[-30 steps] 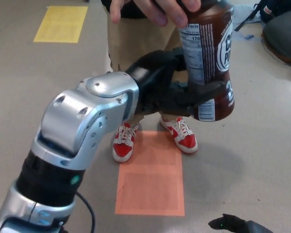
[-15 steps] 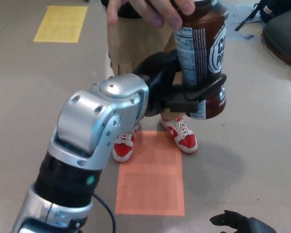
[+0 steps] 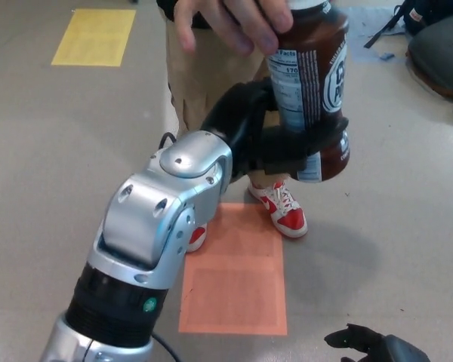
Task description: The robot recieved a bottle of protein shake from a person using its left hand and then shake the protein up and down 2 two times and hand it back to the person
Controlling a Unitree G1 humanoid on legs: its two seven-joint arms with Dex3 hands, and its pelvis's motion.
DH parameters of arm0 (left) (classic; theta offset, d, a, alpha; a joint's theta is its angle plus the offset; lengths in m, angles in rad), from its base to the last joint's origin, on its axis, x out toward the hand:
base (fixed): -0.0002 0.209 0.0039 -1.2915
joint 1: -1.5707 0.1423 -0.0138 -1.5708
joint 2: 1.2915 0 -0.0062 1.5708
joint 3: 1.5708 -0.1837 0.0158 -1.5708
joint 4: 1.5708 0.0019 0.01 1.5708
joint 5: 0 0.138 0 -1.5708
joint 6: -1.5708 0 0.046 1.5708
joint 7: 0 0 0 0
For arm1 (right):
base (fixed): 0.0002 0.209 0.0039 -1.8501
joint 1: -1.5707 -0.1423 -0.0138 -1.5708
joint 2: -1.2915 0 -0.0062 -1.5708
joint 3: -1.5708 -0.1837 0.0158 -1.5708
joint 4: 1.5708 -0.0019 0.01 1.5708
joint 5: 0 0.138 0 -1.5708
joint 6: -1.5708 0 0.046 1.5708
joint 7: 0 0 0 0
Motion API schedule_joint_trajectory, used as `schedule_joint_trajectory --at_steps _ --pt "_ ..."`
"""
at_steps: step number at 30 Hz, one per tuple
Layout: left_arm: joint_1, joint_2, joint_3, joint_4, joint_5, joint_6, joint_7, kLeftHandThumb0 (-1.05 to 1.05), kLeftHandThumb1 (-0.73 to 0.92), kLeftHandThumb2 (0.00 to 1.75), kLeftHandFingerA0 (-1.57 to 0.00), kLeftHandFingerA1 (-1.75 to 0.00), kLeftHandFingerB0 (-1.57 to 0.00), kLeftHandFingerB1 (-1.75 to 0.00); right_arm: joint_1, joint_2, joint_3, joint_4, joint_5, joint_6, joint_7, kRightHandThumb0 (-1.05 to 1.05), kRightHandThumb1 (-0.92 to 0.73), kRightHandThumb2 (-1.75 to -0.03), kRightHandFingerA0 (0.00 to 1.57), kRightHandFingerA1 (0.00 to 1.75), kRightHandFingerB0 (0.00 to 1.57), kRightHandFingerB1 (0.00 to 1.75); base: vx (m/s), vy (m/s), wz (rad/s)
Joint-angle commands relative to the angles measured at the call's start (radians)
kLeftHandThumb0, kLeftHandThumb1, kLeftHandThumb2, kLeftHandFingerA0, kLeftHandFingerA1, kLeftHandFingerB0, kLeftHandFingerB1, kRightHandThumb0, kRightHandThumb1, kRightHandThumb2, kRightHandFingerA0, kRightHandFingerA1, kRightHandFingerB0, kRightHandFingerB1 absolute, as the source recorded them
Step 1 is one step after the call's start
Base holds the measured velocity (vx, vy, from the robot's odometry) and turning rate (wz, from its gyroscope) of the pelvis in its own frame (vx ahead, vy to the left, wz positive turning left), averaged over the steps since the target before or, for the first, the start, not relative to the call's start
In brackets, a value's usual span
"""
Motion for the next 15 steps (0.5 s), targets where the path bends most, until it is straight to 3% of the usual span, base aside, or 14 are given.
schedule_joint_trajectory --at_steps 1,2,5,6,7,11,15 --pt "0.036 0.008 0.002 0.035 0.103 -0.263 0.068 -0.23 0.86 0.66 -1.07 -0.53 -0.62 -1.07 -0.021 -0.013 -0.007 0.012 -0.002 0.008 0.003 -0.19 -0.77 -0.65 0.93 0.5 0.79 0.45 0.0 0.0 0.0" --pt "0.039 0.011 0.0 0.038 0.11 -0.27 0.071 -0.22 0.86 0.68 -1.05 -0.54 -0.6 -1.15 -0.022 -0.013 -0.005 0.014 -0.006 0.008 -0.004 -0.2 -0.76 -0.65 0.95 0.51 0.79 0.45 0.0 0.0 0.0" --pt "0.053 0.028 -0.009 0.043 0.128 -0.292 0.072 -0.2 0.85 0.68 -1.04 -0.55 -0.61 -1.17 -0.024 -0.011 -0.008 0.014 -0.004 0.001 -0.015 -0.2 -0.77 -0.64 0.97 0.58 0.82 0.46 0.0 0.0 0.0" --pt "0.069 0.043 -0.016 0.045 0.14 -0.308 0.068 -0.2 0.85 0.66 -1.03 -0.55 -0.6 -1.13 -0.024 -0.011 -0.01 0.014 -0.001 -0.005 -0.016 -0.22 -0.78 -0.64 0.96 0.63 0.81 0.45 0.0 0.0 0.0" --pt "0.092 0.054 -0.02 0.047 0.15 -0.326 0.069 -0.19 0.85 0.66 -0.99 -0.53 -0.67 -0.98 -0.024 -0.01 -0.012 0.015 0.001 -0.005 -0.017 -0.22 -0.77 -0.64 0.95 0.68 0.82 0.45 0.0 0.0 0.0" --pt "0.167 0.08 -0.033 0.058 0.184 -0.373 0.089 -0.23 0.86 0.66 -0.98 -0.54 -0.66 -0.95 -0.023 -0.008 -0.016 0.012 0.004 0.01 -0.007 -0.23 -0.76 -0.64 0.92 0.68 0.81 0.44 0.0 0.0 0.0" --pt "0.281 0.135 -0.058 0.084 0.223 -0.507 0.078 -0.21 0.87 0.66 -1.05 -0.57 -0.65 -0.92 -0.006 -0.016 -0.014 0.012 0.003 -0.03 -0.009 -0.2 -0.72 -0.62 0.91 0.82 0.8 0.45 0.0 0.0 0.0"
